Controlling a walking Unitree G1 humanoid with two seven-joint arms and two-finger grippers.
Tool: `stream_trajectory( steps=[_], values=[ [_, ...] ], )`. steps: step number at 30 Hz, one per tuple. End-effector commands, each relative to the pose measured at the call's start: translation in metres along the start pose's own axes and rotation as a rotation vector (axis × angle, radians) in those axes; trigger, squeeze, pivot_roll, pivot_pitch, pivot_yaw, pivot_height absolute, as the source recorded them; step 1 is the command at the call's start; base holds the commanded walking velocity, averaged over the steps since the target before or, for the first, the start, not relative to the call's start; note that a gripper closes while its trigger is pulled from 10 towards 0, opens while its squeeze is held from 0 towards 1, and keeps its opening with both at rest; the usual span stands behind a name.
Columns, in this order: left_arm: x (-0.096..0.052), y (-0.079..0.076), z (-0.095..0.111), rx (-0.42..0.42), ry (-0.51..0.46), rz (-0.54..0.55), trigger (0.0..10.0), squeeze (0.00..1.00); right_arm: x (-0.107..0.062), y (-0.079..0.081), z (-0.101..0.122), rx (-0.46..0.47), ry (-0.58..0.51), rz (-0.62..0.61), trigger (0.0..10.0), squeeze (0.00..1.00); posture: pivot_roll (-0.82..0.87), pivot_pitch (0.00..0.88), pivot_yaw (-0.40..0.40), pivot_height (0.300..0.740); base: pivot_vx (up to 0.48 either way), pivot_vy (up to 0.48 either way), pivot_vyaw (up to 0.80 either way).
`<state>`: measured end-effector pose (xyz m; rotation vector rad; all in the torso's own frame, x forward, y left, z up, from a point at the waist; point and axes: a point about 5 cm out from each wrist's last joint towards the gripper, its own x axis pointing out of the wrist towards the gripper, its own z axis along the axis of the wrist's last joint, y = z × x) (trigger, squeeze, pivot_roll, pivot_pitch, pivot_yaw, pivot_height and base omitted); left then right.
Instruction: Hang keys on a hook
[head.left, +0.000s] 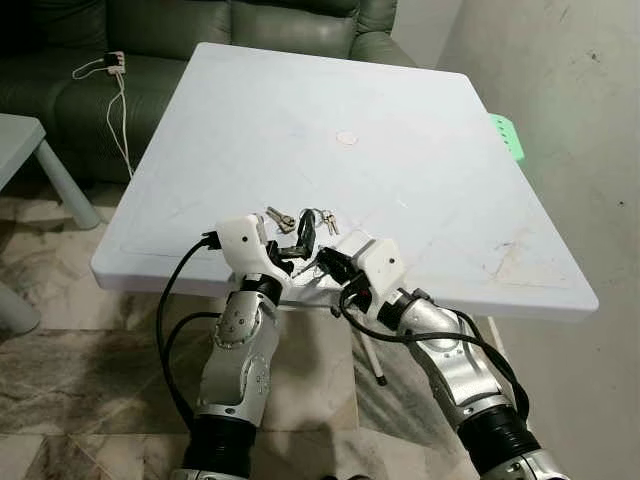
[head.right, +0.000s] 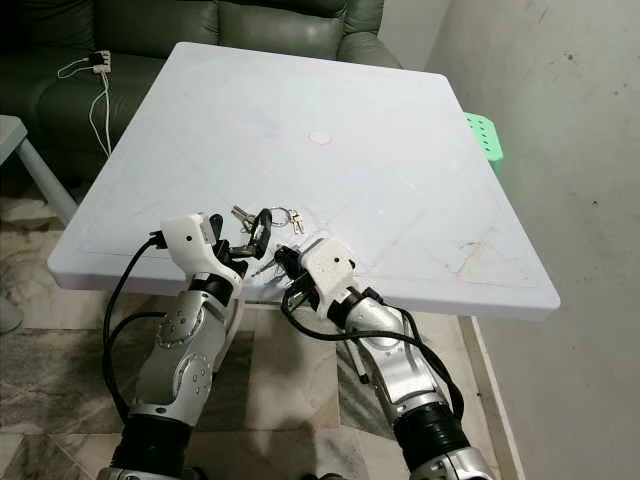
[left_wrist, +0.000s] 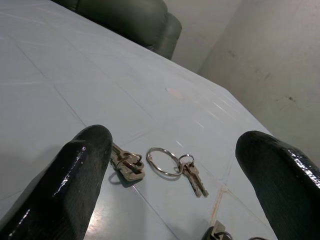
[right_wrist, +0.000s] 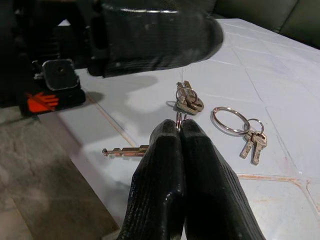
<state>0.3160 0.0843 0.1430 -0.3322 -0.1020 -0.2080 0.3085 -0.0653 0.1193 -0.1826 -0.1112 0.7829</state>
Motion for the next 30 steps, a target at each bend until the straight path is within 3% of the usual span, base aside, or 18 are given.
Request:
stream_trajectory(
  steps=[1,3,4,6,10,21,26,30],
  values=[
    [0.001,-0.006,-0.002,-0.006,0.006,-0.010,10.0,0.00,-0.002,0.002,0.000,-0.095,0.010,0.045,10.0,0.00,0.03,0.114,-0.183,0.740,0.000,0.000,0.00],
    [0.001,-0.005,-0.002,-0.010,0.004,-0.008,10.0,0.00,-0.003,0.004,-0.003,-0.078,0.019,0.057,10.0,0.00,0.03,0.115,-0.183,0.740,0.000,0.000,0.00],
    [0.001,-0.005,-0.002,-0.009,0.004,-0.006,10.0,0.00,-0.003,0.001,-0.002,0.026,0.008,0.012,10.0,0.00,0.03,0.117,-0.185,0.740,0.000,0.000,0.00],
    [0.001,-0.005,-0.002,-0.008,0.005,-0.006,10.0,0.00,-0.001,-0.005,0.001,0.143,-0.017,-0.052,10.0,0.00,0.03,0.120,-0.184,0.740,0.000,0.000,0.00],
    [0.001,-0.006,-0.003,-0.010,0.004,-0.005,10.0,0.00,0.002,-0.019,0.006,0.306,-0.057,-0.171,10.0,0.00,0.03,0.121,-0.185,0.740,0.000,0.000,0.00],
    [0.001,-0.007,-0.003,-0.015,0.003,-0.004,10.0,0.00,0.006,-0.030,0.012,0.358,-0.074,-0.265,10.0,0.00,0.03,0.121,-0.188,0.740,0.000,0.000,0.00],
    [0.002,-0.007,-0.003,-0.017,0.003,-0.005,10.0,0.00,0.006,-0.041,0.009,0.311,-0.025,-0.383,10.0,0.00,0.03,0.120,-0.187,0.740,0.000,0.000,0.00],
    [0.002,-0.007,-0.002,-0.018,-0.001,-0.002,10.0,0.00,-0.002,-0.059,0.007,0.260,-0.017,-0.504,10.0,0.00,0.03,0.120,-0.186,0.740,0.000,0.000,0.00]
  ],
)
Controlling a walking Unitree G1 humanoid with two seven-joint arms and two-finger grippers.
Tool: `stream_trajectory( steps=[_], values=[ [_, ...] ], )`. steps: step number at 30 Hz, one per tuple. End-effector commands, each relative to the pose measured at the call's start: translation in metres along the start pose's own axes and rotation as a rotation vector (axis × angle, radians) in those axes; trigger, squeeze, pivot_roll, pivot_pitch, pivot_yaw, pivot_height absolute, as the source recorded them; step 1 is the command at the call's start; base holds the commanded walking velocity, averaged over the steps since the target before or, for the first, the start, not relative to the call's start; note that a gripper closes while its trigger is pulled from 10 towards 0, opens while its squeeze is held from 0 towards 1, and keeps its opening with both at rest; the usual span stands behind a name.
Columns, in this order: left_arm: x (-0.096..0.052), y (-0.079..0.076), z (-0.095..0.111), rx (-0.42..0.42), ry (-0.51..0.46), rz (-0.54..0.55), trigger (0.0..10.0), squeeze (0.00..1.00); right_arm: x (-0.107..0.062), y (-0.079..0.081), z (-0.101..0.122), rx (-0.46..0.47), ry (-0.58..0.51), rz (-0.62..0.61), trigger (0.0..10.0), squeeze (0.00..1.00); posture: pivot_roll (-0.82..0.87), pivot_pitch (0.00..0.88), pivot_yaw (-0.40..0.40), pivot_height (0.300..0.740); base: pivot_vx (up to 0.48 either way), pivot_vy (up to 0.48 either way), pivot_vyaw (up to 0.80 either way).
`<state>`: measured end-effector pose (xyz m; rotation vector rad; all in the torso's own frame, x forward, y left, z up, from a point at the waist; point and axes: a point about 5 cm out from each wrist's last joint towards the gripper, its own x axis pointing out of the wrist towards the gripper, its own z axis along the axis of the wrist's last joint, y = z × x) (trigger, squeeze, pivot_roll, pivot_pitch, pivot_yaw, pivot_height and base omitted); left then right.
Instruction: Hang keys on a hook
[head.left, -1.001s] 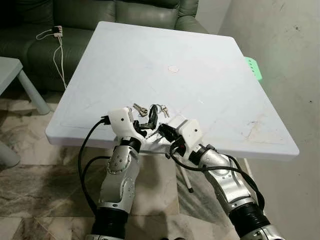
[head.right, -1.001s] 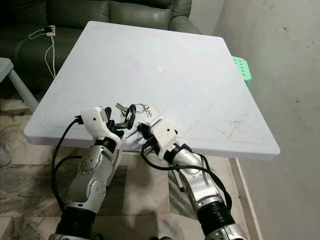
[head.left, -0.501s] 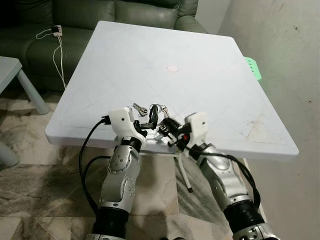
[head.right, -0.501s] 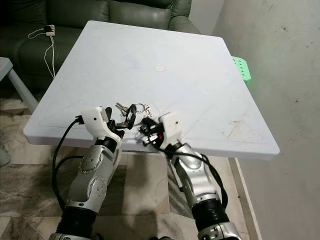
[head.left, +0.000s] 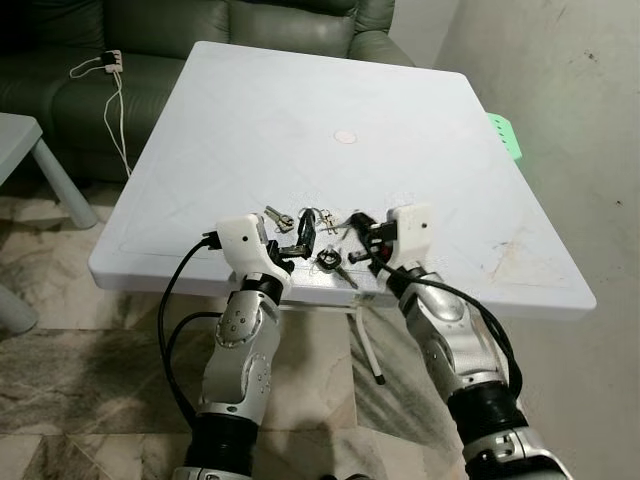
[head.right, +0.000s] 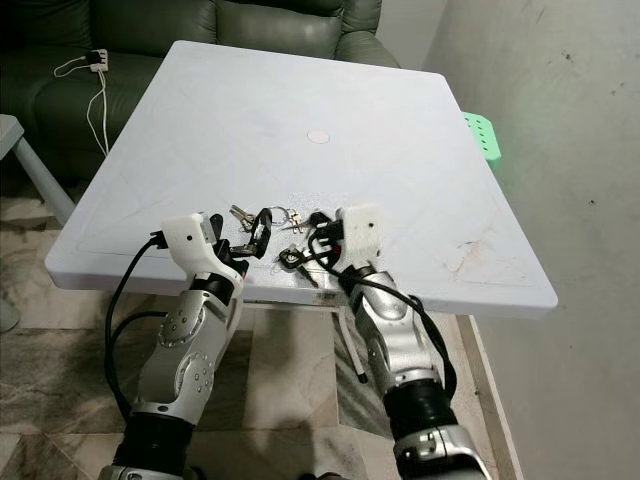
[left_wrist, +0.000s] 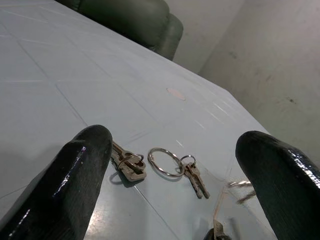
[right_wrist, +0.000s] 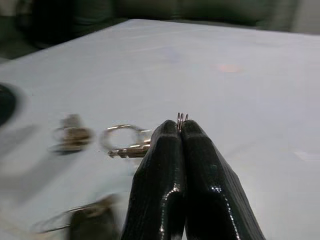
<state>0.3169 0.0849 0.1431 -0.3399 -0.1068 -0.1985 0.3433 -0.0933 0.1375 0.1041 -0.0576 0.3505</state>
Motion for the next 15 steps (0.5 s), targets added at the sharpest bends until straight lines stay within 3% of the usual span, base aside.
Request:
stream_trajectory(
  steps=[1,5,8,15],
  values=[
    [0.002,-0.008,-0.002,-0.010,0.006,-0.011,10.0,0.00,-0.002,-0.017,0.004,-0.012,-0.025,-0.071,10.0,0.00,0.03,0.120,-0.186,0.740,0.000,0.000,0.00],
    [0.002,-0.007,-0.002,-0.008,0.005,-0.008,10.0,0.00,-0.003,-0.023,0.012,-0.030,-0.081,-0.086,10.0,0.00,0.03,0.118,-0.178,0.740,0.000,0.000,0.00],
    [0.003,-0.005,-0.001,-0.003,0.005,0.000,10.0,0.00,-0.008,-0.034,0.019,0.008,-0.142,-0.115,10.0,0.00,0.03,0.108,-0.160,0.740,0.000,0.000,0.00],
    [0.003,0.007,-0.001,0.031,0.015,0.041,10.0,0.00,-0.015,-0.045,0.020,-0.014,-0.178,-0.169,10.0,0.00,0.03,0.087,-0.122,0.740,0.000,0.000,0.00]
  ],
)
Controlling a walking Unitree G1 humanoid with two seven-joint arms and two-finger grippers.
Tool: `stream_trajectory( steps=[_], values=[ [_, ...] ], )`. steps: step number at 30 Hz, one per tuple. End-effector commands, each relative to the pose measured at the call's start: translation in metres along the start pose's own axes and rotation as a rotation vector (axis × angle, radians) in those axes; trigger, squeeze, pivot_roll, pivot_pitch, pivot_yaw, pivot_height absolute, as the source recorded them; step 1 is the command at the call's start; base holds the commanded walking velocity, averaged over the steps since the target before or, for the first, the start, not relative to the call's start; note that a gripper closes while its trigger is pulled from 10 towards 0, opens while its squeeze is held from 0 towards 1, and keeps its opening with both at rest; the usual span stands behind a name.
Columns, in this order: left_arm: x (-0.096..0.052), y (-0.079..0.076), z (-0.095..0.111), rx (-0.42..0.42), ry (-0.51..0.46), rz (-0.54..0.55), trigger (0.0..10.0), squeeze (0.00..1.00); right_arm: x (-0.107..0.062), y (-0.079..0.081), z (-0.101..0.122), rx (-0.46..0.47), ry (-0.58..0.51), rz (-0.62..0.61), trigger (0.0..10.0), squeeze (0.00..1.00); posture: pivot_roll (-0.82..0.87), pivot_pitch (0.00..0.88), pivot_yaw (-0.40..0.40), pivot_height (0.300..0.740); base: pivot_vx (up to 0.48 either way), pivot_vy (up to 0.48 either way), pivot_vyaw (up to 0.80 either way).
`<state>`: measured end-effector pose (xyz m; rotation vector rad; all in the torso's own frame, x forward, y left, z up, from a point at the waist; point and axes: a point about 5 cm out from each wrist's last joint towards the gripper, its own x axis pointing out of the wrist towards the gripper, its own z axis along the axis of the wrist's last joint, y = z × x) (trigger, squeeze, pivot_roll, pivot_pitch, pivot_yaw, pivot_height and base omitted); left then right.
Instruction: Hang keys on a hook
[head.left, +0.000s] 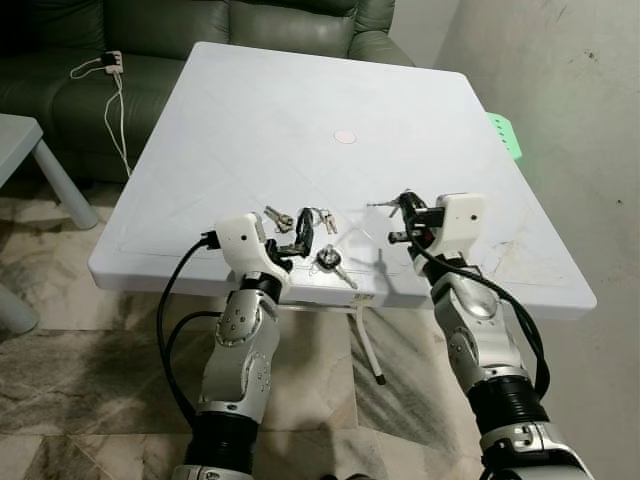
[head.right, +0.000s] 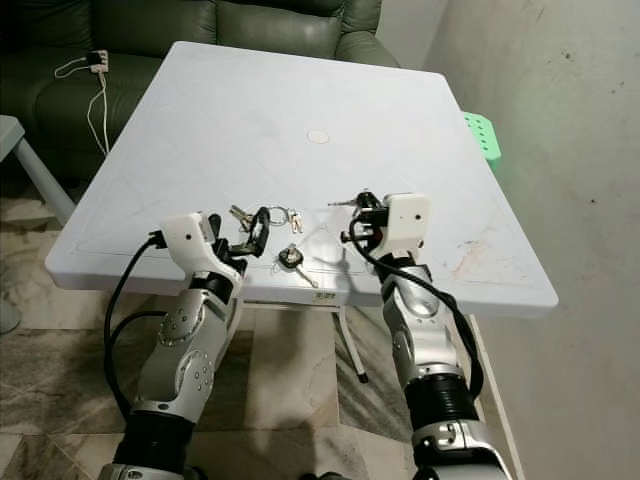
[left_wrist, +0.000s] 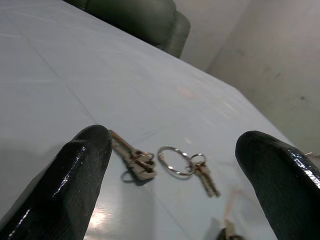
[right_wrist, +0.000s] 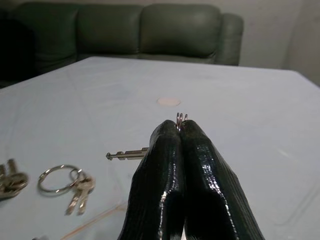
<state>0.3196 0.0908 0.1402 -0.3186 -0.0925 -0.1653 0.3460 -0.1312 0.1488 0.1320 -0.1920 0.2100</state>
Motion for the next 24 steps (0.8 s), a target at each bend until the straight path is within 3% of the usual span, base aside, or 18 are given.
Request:
stream_trajectory(
  steps=[1,13,24],
  values=[
    [0.002,0.006,0.002,0.023,0.002,0.020,10.0,0.00,-0.007,-0.014,0.006,-0.039,-0.042,-0.053,10.0,0.00,0.03,0.084,-0.118,0.740,0.000,0.000,0.00],
    [-0.002,0.040,0.017,0.080,-0.025,0.092,10.0,0.00,-0.027,-0.029,0.007,-0.119,-0.091,-0.089,10.0,0.00,0.02,0.038,-0.051,0.740,0.000,0.000,0.00],
    [-0.022,0.050,0.015,0.119,-0.033,0.101,10.0,0.00,-0.051,-0.030,-0.003,-0.125,-0.042,-0.083,10.0,0.00,0.02,0.012,-0.041,0.740,0.000,0.000,0.00]
  ],
)
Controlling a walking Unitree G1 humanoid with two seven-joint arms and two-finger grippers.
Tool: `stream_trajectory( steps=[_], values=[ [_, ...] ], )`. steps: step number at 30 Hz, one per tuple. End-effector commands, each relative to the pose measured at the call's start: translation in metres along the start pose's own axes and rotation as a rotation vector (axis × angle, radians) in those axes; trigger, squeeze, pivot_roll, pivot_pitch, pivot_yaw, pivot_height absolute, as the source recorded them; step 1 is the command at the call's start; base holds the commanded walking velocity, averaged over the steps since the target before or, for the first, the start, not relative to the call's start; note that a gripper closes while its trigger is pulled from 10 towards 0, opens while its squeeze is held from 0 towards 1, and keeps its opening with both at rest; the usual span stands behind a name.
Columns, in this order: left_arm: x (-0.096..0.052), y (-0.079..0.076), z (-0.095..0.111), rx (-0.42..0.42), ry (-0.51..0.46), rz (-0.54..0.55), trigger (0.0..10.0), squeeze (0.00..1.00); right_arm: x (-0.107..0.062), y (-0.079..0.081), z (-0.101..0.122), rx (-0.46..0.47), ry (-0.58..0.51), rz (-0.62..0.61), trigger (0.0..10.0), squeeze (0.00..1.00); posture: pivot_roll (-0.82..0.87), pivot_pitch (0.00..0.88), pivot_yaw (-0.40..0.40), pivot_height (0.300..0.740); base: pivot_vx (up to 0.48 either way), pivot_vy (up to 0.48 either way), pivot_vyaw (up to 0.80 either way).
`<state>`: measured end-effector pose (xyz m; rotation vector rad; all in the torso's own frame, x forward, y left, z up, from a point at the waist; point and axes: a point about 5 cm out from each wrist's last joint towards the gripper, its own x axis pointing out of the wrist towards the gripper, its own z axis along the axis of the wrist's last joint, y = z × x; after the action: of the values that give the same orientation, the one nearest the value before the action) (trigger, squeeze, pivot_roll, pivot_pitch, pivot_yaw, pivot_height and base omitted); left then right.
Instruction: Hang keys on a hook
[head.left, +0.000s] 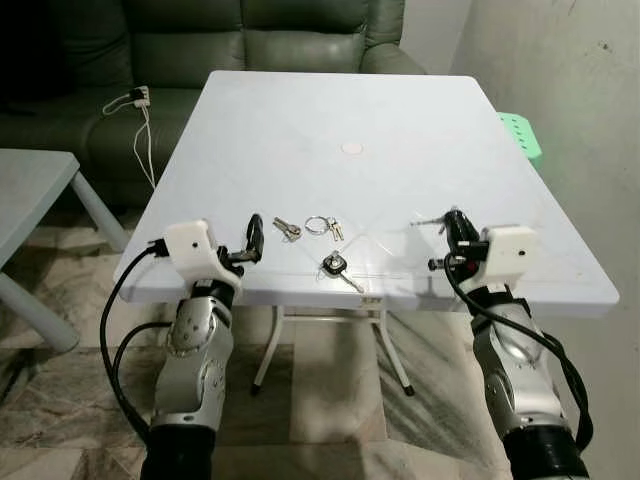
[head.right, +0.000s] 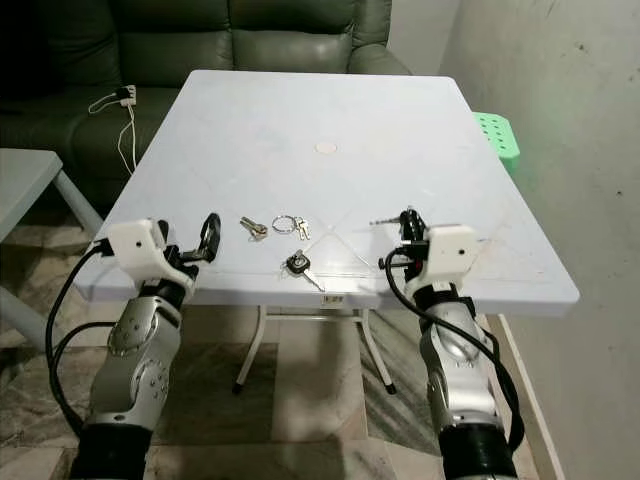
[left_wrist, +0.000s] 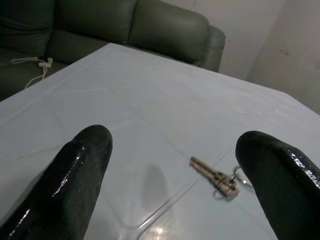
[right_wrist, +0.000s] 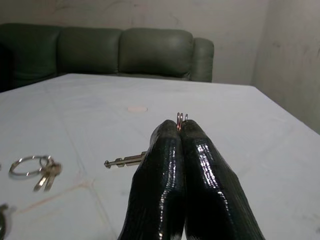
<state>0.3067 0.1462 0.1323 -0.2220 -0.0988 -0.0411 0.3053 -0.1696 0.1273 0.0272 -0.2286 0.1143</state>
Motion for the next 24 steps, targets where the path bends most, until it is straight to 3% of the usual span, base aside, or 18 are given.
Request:
stream_trajectory(
  steps=[1,7,24],
  values=[
    [-0.0017,-0.0010,0.0043,0.007,-0.017,-0.010,10.0,0.00,-0.0013,0.0004,0.0039,-0.005,-0.008,0.001,10.0,0.00,0.02,0.012,-0.041,0.740,0.000,0.000,0.00],
    [-0.0058,0.0000,0.0063,-0.004,-0.027,0.001,10.0,0.00,-0.0092,0.0006,-0.0021,-0.017,0.036,0.003,10.0,0.00,0.02,0.009,-0.043,0.740,0.000,0.000,0.00],
    [-0.0037,-0.0002,0.0041,-0.007,-0.005,0.003,10.0,0.00,-0.0037,0.0085,0.0017,-0.016,0.045,0.024,10.0,0.00,0.02,0.023,-0.045,0.740,0.000,0.000,0.00]
  ],
)
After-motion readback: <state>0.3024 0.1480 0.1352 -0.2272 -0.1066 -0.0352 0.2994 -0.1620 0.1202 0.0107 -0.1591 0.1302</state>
